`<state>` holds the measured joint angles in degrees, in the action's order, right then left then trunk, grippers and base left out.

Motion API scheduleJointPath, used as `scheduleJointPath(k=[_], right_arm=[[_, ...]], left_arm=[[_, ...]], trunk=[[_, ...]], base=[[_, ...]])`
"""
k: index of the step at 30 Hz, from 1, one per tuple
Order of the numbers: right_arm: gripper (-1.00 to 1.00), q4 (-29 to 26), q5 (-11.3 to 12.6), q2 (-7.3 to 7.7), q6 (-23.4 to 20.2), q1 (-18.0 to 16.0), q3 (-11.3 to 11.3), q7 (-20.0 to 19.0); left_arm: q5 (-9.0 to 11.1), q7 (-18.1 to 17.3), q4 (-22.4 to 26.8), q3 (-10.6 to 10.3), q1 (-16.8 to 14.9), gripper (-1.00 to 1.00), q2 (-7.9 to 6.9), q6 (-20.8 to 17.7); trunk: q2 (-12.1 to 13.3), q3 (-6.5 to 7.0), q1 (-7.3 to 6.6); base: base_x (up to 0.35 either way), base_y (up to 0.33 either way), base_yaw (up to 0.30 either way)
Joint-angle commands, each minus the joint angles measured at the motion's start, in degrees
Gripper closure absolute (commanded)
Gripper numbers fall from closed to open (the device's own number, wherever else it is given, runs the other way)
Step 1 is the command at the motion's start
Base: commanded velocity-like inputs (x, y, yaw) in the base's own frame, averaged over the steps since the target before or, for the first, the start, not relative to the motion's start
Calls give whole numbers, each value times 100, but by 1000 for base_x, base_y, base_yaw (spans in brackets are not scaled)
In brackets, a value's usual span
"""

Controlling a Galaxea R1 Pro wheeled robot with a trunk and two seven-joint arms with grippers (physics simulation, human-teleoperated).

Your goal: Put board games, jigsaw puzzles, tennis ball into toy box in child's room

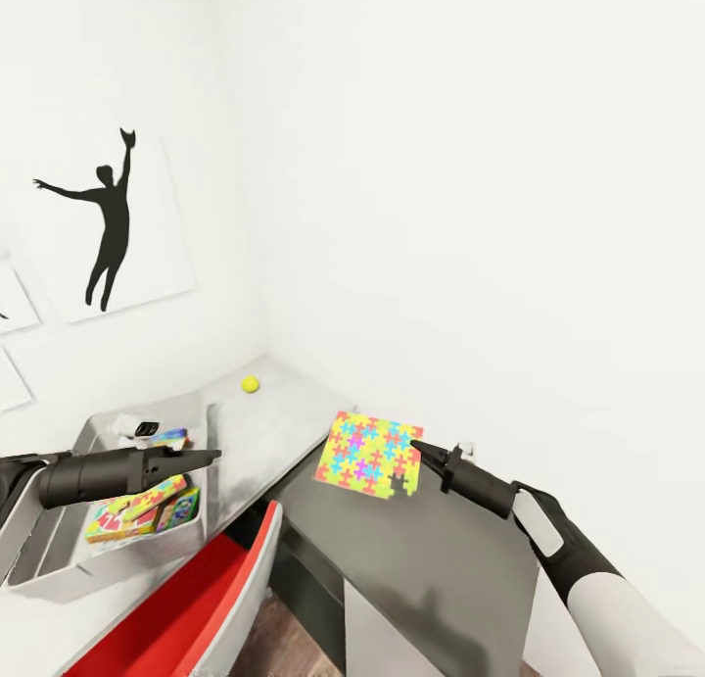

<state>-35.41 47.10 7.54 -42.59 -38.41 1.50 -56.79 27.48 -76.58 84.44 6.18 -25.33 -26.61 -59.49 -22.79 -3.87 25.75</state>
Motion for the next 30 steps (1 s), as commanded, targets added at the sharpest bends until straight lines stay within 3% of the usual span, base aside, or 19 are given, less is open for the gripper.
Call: scheduleJointPath(k=[1,5,10,14,17,21,24,30], right_arm=[[100,-1,41,0,-30,-2,16,1],[100,-4,31,-51,-22,-2,29,40],[100,-8,-3,-184,2,-9,53,178],[100,-36,-2,-441,-49,-300,53,753],[100,-56,14,-753,-62,-666,52,1600],[100,-61,46,-1074,-71,-1038,52,2480],[100,-62,64,-1152,-64,-1197,45,2731],[100,-62,70,-1183,-61,-1262,43,2817]], left_arm=[[19,-6,-3,-3,-8,-100,-3,-51],[28,-6,-6,14,-1,-100,-21,-51],[48,-7,-131,233,8,-100,-326,-51],[44,-13,-438,402,10,-100,-409,-51],[33,-14,-496,662,10,-100,-435,-51],[29,-14,-515,800,10,-100,-466,-51],[26,-14,-560,824,10,-100,-507,-51],[21,-14,-642,832,29,-100,-542,-51]], trunk=[[-13,-13,4],[-13,-19,4],[-13,-32,4],[-13,-47,4],[-13,-60,4],[-13,-80,4],[-13,-95,4],[-13,-125,4]], base=[[0,0,292],[0,0,292],[0,0,292],[0,0,289],[0,0,282],[0,0,277],[0,0,275],[0,0,274]])
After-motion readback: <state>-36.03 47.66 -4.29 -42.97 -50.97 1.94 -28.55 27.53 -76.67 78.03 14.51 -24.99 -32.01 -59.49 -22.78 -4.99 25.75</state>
